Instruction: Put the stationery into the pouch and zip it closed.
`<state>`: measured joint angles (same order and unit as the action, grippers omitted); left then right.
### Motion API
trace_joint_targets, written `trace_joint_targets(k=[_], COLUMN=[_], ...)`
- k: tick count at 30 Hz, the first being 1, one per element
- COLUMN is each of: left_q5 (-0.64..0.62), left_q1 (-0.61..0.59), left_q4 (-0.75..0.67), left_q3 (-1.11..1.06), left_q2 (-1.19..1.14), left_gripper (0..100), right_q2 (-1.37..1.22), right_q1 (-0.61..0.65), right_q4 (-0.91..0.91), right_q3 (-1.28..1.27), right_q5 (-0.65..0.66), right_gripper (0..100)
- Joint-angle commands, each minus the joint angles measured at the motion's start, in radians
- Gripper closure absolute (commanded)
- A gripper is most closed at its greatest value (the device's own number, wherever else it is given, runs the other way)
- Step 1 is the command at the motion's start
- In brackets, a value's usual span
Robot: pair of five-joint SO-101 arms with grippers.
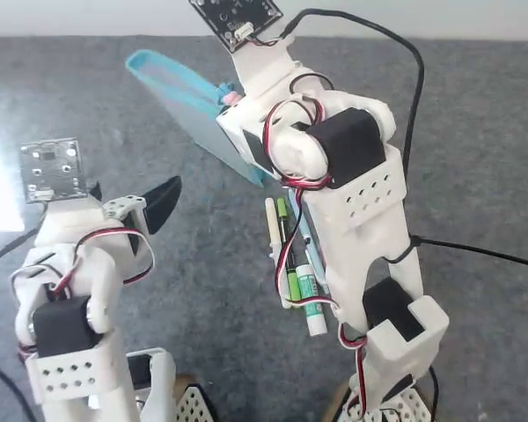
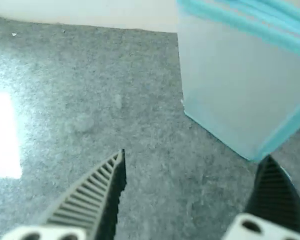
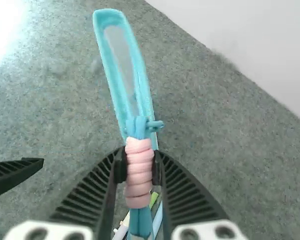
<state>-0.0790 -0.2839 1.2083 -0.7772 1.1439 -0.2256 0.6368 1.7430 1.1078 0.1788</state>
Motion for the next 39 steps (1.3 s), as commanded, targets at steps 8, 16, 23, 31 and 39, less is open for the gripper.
trace_joint_targets(k=[8, 16, 23, 31, 39], left_q5=[0.068, 0.091, 0.092, 0.094, 0.094], left_q1=[-0.152, -0.169, -0.169, -0.167, -0.135], left_q4=[-0.031, -0.031, -0.029, -0.051, -0.081], left_q3=[0.16, 0.114, 0.114, 0.045, -0.074], left_q2=[0.009, 0.008, 0.008, 0.006, 0.008], left_gripper=[62, 62, 62, 62, 62], right_q2=[0.022, 0.022, 0.035, 0.263, 0.575], right_q1=[-0.081, -0.074, -0.015, 0.031, -0.024], right_q4=[0.038, 0.028, -0.007, -0.044, -0.338], right_q3=[-0.25, -0.356, -0.534, -0.655, -1.103], right_q5=[0.017, -0.06, -0.155, -0.11, -0.109], right_gripper=[99.1, 99.1, 99.1, 99.1, 99.1])
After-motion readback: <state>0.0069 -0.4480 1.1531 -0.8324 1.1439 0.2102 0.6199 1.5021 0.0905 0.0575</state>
